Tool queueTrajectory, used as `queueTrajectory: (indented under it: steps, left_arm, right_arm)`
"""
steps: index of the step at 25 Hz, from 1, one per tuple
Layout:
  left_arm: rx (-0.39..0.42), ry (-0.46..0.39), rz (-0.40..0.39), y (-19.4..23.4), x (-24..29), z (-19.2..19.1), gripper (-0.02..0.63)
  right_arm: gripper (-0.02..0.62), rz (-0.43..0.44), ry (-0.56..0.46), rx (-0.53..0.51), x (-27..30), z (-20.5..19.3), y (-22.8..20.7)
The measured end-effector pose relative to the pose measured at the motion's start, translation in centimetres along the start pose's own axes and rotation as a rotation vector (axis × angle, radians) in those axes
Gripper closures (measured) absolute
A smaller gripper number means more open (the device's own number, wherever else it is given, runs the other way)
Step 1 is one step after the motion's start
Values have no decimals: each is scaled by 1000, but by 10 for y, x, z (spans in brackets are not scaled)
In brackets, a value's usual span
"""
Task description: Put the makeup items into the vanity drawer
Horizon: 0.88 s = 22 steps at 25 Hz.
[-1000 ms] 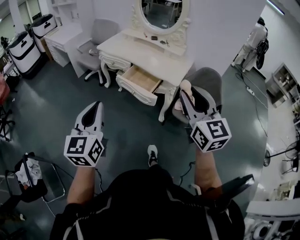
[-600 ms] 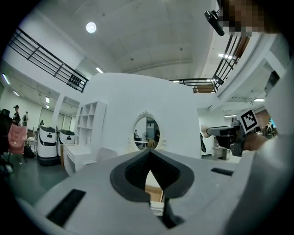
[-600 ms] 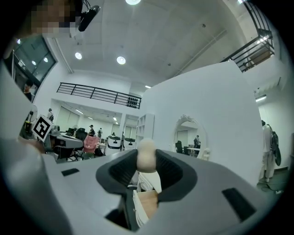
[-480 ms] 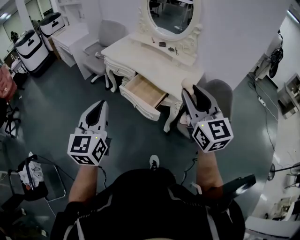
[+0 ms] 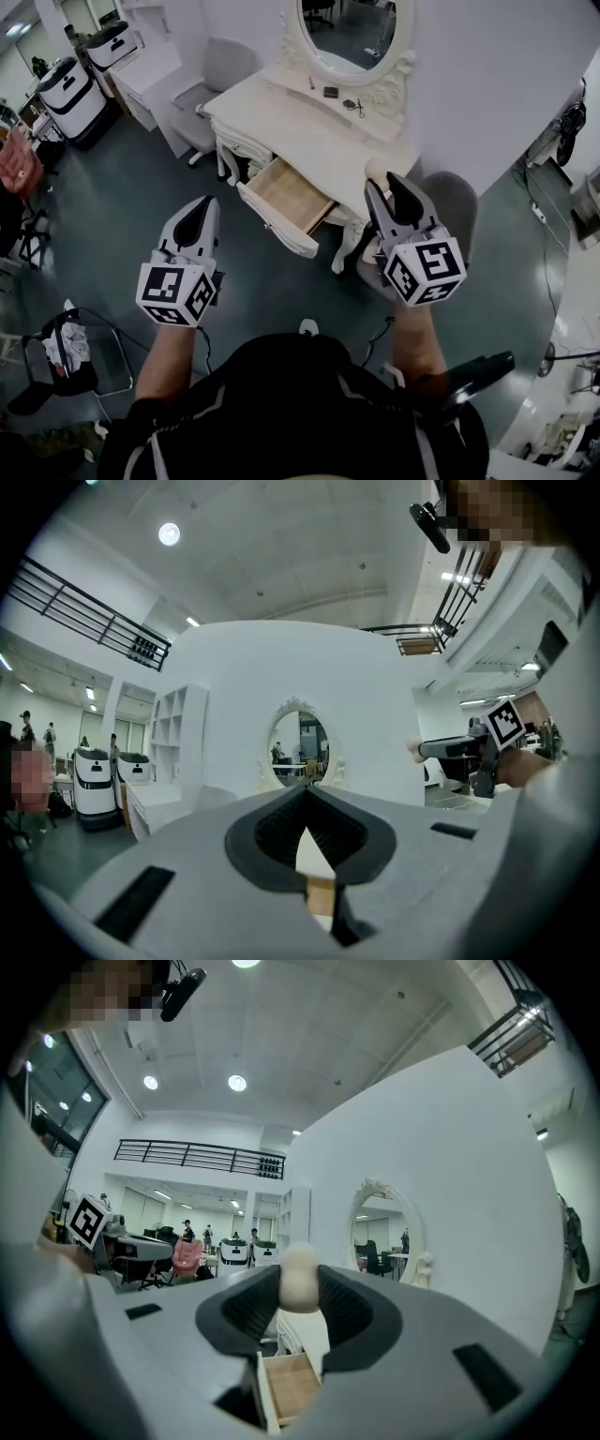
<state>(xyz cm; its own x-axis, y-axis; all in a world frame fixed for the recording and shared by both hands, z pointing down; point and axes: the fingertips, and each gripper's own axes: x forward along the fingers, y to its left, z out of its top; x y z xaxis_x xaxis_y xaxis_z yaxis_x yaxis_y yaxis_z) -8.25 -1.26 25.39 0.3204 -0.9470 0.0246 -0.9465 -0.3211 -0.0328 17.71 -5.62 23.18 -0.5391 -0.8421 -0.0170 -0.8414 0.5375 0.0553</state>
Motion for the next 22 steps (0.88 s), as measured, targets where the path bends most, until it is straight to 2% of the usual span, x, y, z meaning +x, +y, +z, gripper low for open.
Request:
queueTrajectory:
  steps: [5,11,17,22]
  left_arm:
    - [4,8,18,-4,43,-2,603]
    - [33,15,-33,-18,97,-8,603]
    - [28,8,-80,-7,150,-19,603]
    - [31,-5,-151,22,196,-23,603]
  right_arm:
    - [460,19,7,19,16,-7,-29]
    - [460,25,29,19,34,-18,-61]
    - [460,-35,54,4,60,-31,-88]
    - [459,-93,81,3,97,-40,-97]
